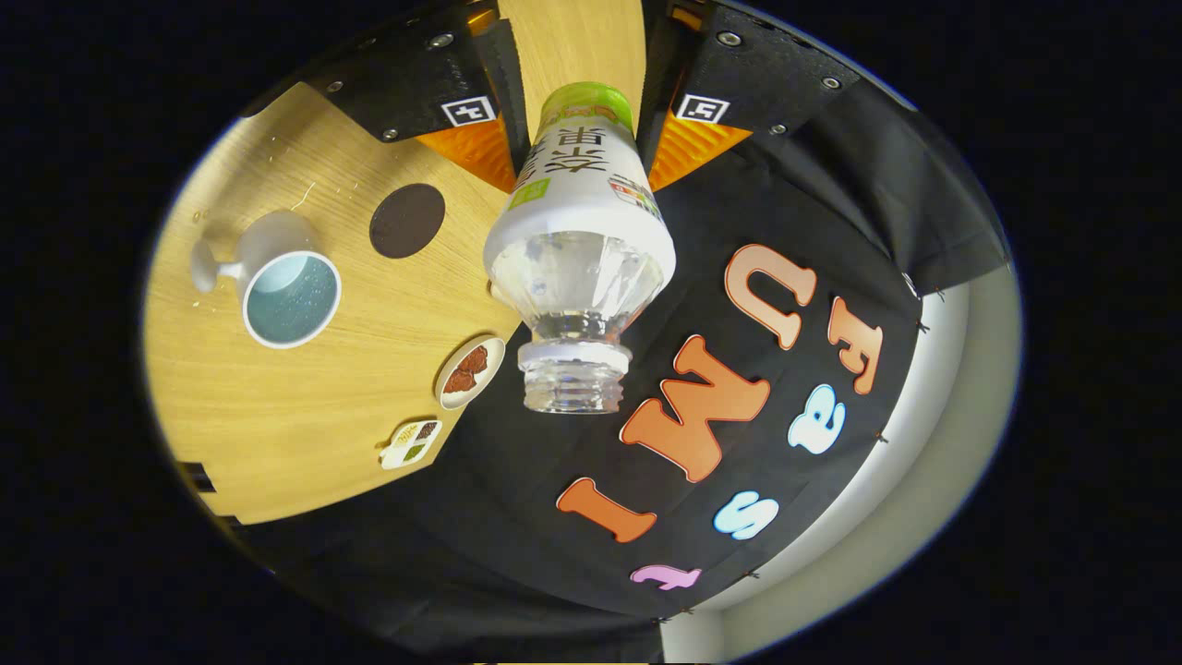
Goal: Take the bottle from table, then pour the juice into the cup, finally place the bottle on the coaster
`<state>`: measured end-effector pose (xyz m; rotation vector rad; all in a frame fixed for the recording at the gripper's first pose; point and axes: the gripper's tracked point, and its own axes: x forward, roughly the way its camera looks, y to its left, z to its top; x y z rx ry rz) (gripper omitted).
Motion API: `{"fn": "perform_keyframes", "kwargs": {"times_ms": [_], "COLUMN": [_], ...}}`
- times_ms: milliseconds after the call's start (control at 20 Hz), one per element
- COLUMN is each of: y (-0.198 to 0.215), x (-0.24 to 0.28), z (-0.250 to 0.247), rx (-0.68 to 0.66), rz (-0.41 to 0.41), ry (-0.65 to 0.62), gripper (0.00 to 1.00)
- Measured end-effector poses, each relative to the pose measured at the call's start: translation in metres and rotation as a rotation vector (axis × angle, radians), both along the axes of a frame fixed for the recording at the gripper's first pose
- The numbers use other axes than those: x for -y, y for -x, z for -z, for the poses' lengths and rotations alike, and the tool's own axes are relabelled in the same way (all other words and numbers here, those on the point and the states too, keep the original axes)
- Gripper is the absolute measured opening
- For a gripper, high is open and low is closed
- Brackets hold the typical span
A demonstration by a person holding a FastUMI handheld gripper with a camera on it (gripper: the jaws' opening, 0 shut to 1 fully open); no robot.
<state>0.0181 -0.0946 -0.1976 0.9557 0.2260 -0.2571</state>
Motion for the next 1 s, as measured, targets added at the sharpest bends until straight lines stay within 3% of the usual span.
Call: {"fn": "perform_keyframes", "kwargs": {"times_ms": [300, 600, 1000], "y": [-0.008, -0.018, -0.022], "x": [-0.006, -0.003, 0.007], "z": [0.0, 0.0, 0.009], "rx": [0.034, 0.078, 0.068], "rz": [0.003, 0.054, 0.112], "ry": [-0.122, -0.317, -0.432], "gripper": [0.56, 0.56, 0.56]}}
